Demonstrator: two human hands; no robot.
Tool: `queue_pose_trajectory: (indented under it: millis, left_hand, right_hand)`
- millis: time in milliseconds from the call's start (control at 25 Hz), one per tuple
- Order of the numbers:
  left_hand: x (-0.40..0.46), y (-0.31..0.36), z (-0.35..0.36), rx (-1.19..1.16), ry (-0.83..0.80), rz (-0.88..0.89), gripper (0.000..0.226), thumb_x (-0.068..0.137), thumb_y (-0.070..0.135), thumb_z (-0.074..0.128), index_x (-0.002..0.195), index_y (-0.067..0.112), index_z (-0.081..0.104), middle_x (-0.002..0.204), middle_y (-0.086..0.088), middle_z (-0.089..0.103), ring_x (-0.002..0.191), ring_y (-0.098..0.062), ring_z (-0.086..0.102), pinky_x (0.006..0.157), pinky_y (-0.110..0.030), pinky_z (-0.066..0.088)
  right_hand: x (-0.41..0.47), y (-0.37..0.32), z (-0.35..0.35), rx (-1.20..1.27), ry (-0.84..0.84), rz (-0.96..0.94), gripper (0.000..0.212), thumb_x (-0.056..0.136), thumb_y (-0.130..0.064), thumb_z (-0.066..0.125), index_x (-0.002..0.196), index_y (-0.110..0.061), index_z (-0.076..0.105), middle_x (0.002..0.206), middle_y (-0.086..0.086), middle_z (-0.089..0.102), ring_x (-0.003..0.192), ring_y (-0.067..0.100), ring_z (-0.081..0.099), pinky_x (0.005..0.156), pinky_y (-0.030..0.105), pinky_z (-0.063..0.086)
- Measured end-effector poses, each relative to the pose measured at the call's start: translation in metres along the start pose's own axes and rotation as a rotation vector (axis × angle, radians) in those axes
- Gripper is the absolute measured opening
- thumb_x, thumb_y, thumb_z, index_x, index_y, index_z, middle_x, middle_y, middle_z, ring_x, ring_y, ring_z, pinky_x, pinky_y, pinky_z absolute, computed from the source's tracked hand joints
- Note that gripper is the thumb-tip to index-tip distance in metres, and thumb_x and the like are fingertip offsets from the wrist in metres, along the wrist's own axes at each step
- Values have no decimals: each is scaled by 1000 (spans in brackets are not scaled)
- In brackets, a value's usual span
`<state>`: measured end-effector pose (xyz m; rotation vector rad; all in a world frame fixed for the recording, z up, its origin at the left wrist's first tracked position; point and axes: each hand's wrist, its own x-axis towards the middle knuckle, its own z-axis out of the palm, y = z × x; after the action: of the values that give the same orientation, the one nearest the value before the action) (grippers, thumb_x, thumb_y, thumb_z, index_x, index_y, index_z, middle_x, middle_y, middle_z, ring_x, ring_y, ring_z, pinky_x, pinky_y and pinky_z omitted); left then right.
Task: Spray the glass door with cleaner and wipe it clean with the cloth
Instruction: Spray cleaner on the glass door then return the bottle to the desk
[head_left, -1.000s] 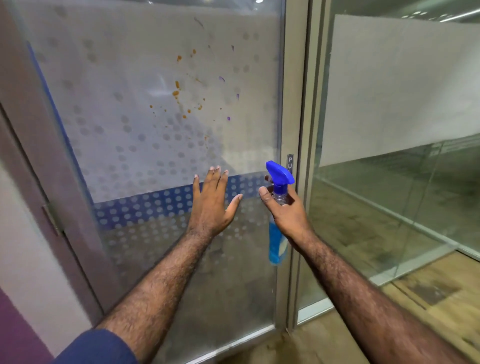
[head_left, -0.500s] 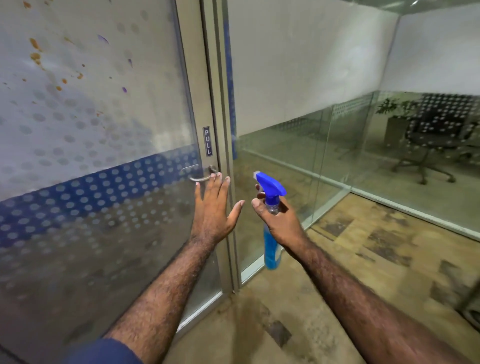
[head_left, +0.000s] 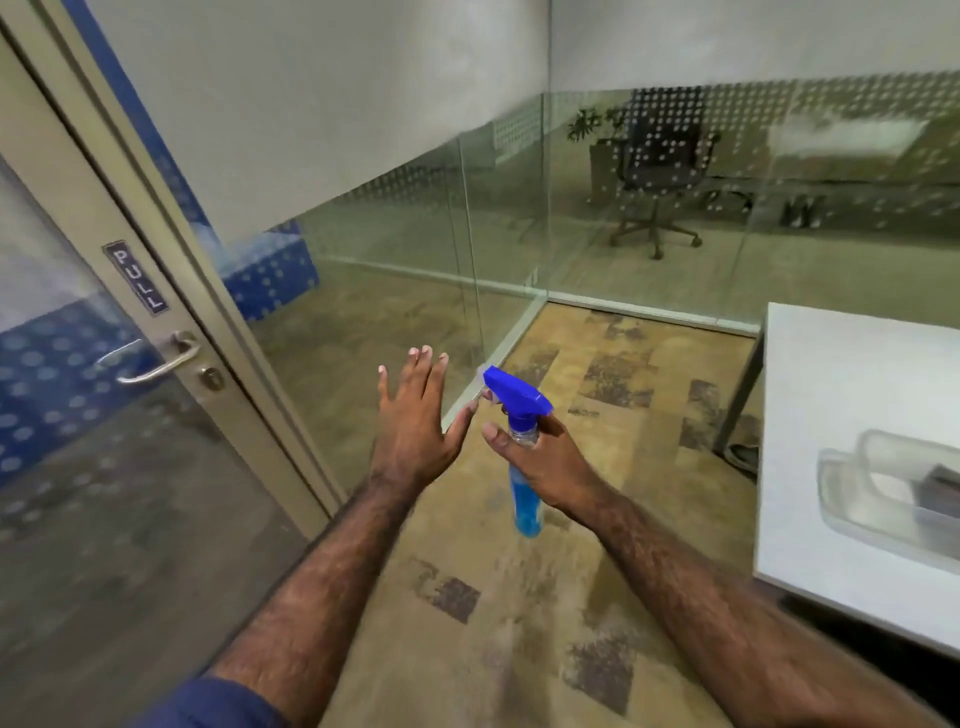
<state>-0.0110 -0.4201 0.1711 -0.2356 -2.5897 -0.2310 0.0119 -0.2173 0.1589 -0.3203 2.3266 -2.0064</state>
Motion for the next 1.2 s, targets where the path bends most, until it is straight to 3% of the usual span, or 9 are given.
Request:
queue_pose_trajectory:
  millis: [200,360,480,720,800,880,1000,1120,1200]
  left_hand:
    - [24,101,65,-113,-52,74,74,101,52,57,157,4,46,168,-17,42,161,-34,34,131,-67,16]
    - [35,175,110,-178,-87,155,73,102,55,52,155,5,49,166,-15,46,160,-32,36,131,-66,17]
    - [39,225,137,-227,-130,209,76,102,57,50,155,3,49,166,-17,46,160,-32,37,130,-65,17]
    - [51,296,175,-254,-252,313,76,103,57,49,158,5,46,169,-16,42,161,-31,34,131,-66,18]
    - [56,313,188,-270,-279,349,77,103,58,47,159,5,44,169,-16,42,162,-31,33,130,-66,18]
    - [64,327,203,-287,-297,382,78,102,59,45,159,6,44,169,-16,42,162,-31,33,131,-66,18]
    - [80,344,229,-280,-349,413,80,102,64,40,161,10,41,171,-13,39,163,-29,31,132,-64,15]
    - [102,354,261,-265,-402,437,79,104,65,38,164,14,37,174,-10,34,164,-27,27,134,-62,11]
    - [118,359,282,-257,-430,444,80,104,66,35,164,15,36,175,-9,33,165,-27,25,134,-62,11]
  right_hand:
    - [-23,37,-103,-67,71,54,61,96,-55,77,150,-32,60,145,-12,68,135,7,62,116,31,46]
    - [-51,63,-174,-86,213,103,31,99,-40,79,128,-36,68,119,-8,71,105,-10,66,90,6,46]
    - [-70,81,-223,-79,293,127,35,101,-36,78,135,-32,69,133,-6,73,117,-10,67,92,2,46]
    - [-85,103,-302,-106,435,188,33,90,-70,73,121,-72,60,122,-32,74,118,-7,69,91,5,51]
    - [-83,113,-323,-92,463,220,35,84,-81,70,116,-75,57,111,-43,70,112,-16,66,81,1,52]
    - [-75,123,-344,-108,489,259,29,91,-71,70,116,-67,57,101,-49,66,107,-22,62,77,-4,48]
    - [-57,132,-377,-164,539,306,31,102,-48,70,129,-55,56,107,-39,68,110,-15,64,81,6,52]
    - [-29,146,-407,-169,527,322,58,102,-43,69,155,-24,51,143,-5,65,130,11,62,113,35,51]
    - [-8,153,-422,-179,489,346,70,102,-44,67,163,-19,43,163,6,53,148,25,52,126,50,42]
